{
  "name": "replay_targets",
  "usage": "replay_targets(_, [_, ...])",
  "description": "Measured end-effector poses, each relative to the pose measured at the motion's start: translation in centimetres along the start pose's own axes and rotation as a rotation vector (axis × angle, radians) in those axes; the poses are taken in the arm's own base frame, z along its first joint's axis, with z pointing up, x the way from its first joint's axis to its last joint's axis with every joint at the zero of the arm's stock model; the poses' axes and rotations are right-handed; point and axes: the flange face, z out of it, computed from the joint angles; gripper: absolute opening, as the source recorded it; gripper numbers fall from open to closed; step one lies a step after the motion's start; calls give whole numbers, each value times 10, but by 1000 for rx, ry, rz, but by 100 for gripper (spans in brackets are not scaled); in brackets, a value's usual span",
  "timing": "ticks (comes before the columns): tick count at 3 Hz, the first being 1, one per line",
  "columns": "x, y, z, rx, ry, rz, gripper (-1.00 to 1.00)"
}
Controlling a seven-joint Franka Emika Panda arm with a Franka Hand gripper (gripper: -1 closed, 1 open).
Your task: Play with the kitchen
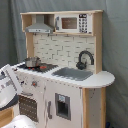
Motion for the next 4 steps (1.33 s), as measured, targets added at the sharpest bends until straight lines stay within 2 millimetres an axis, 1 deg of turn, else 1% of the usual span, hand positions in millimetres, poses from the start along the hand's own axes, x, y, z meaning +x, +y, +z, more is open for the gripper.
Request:
replay_targets(1, [3,0,-4,-1,9,-102,100])
replay_targets(2, [20,9,-13,-40,20,-179,100])
replay_targets(3, [43,13,-24,-80,37,-262,100])
replay_targets(4, [62,4,-30,-92,57,-357,100])
